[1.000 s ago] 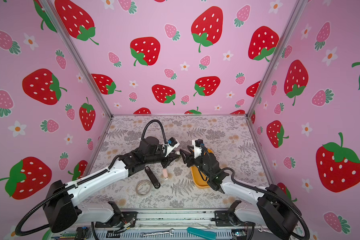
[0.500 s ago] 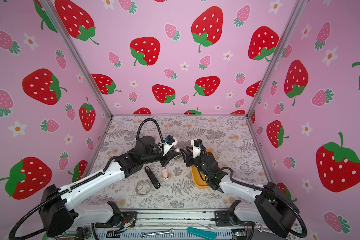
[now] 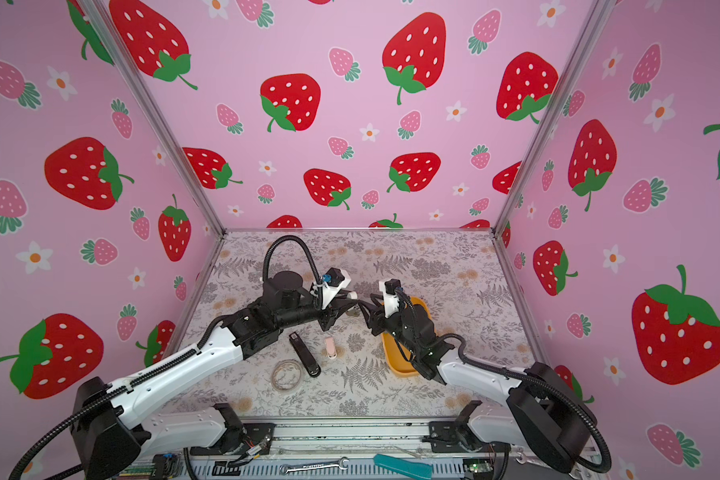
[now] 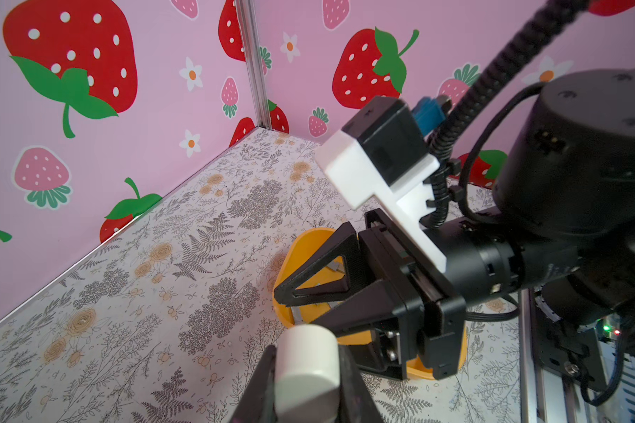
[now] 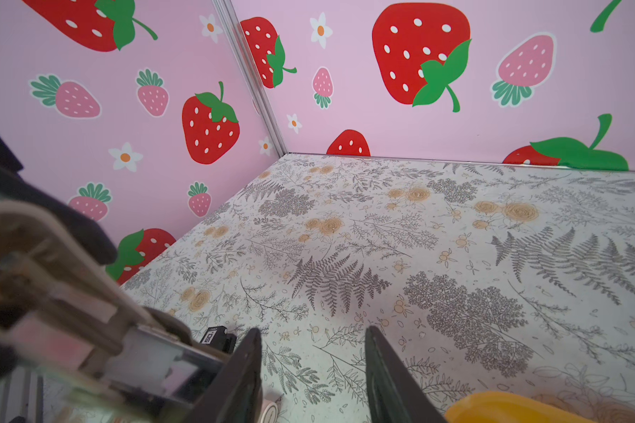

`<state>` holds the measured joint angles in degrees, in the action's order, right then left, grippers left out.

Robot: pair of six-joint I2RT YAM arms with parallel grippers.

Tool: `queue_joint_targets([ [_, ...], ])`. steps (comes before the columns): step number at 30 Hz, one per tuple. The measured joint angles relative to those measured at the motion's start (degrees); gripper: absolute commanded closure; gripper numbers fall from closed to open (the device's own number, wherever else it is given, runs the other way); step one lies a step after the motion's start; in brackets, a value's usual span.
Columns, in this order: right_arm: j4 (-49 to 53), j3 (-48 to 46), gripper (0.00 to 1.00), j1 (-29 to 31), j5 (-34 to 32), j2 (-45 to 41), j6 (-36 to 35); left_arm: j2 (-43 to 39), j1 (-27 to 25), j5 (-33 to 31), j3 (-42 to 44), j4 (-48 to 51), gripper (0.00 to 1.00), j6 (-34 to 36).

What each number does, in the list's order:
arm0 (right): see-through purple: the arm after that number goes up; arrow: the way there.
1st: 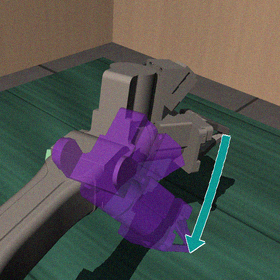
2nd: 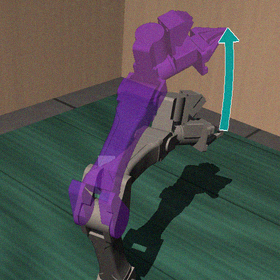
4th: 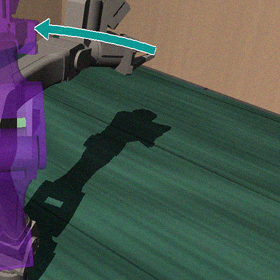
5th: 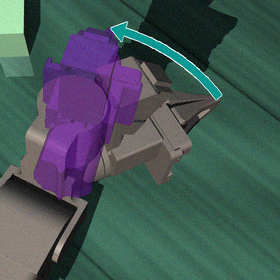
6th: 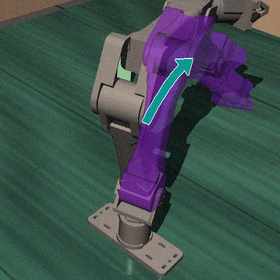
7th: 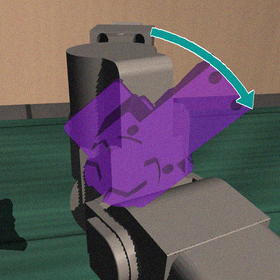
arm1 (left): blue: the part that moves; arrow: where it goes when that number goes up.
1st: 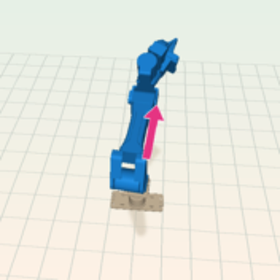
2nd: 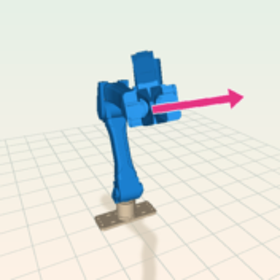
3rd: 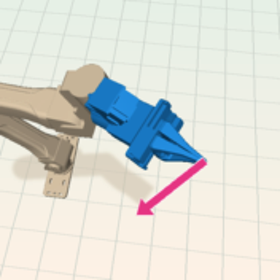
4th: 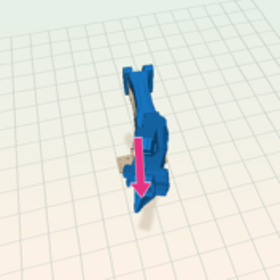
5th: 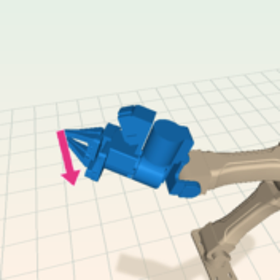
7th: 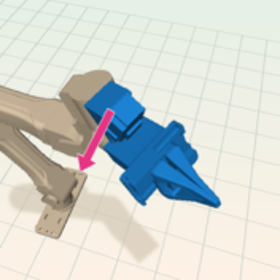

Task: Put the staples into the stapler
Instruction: 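Close the right gripper on the stapler and open the left gripper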

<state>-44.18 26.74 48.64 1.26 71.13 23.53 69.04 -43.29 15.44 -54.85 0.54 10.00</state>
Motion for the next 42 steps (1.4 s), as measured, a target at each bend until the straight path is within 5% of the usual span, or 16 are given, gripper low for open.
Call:
queue_joint_targets([
  [9,-1.3,-6.3,0.38,0.0,-3.9,-8.8,-7.8,-2.6,0.0,1.6,3.9,0.9,1.0,1.9],
  [16,-4.1,-15.0,0.12,0.0,-4.5,-20.5,-14.5,-5.6,0.0,4.2,5.5,1.4,1.0,3.6],
  [27,-6.9,-20.0,0.01,0.0,14.0,-27.8,-21.5,-6.0,0.0,11.0,5.6,4.1,1.0,6.2],
  [42,-10.3,-16.2,0.02,0.0,29.9,-15.4,-22.1,-6.6,0.0,22.2,5.6,5.2,1.0,8.9],
])
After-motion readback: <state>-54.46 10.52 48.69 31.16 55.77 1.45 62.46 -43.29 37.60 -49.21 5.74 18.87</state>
